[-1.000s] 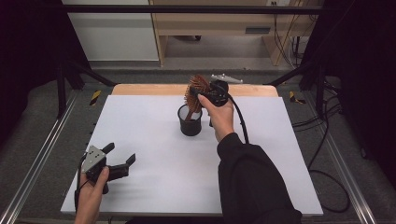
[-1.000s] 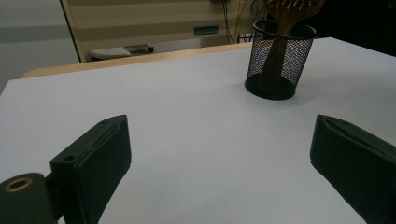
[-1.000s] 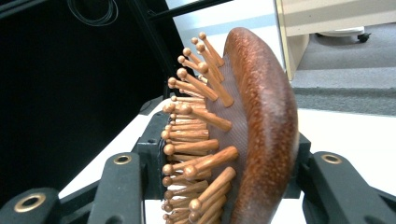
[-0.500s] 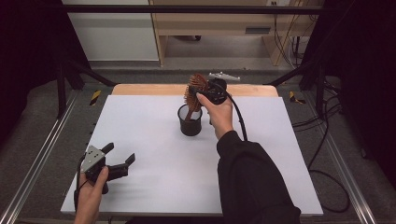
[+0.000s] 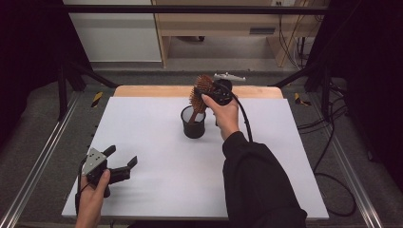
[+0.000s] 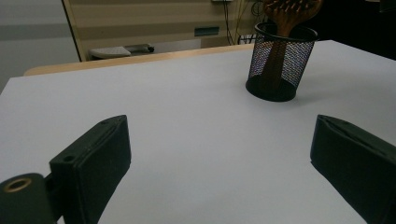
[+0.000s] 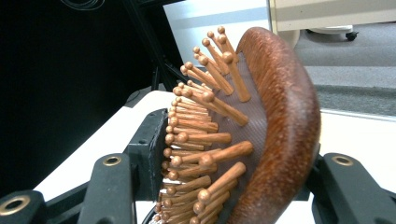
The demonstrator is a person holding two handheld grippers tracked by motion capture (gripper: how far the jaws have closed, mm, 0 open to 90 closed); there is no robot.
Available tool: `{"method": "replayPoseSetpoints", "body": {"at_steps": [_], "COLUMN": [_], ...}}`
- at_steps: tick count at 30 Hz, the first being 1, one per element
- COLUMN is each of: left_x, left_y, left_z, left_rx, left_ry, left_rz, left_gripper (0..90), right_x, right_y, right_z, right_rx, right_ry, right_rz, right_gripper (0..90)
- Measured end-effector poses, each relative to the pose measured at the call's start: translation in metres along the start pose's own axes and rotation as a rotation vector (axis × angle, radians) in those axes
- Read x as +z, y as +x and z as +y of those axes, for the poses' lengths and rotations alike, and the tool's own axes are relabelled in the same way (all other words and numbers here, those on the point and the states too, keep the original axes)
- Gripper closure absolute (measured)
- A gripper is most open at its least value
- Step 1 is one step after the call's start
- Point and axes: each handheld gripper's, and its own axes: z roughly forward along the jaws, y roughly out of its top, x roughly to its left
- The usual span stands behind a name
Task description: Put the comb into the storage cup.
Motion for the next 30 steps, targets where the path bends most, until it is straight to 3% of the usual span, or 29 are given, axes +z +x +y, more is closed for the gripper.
{"method": "replayPoseSetpoints", "body": {"at_steps": [30], "left_x": [0.0003], "left_y": [-0.0005], "left_z": [-0.0005], "left_rx": [-0.006], "left_ry": [0.003], "left_rz": [-0.005], "left_gripper": [5.4], "right_x": [0.0018], "right_y": [-0.0094], "right_z": [-0.0005], "right_rx": [0.002], "right_ry": [0.020], "right_rz": [-0.033], "right_gripper": [40.1]}}
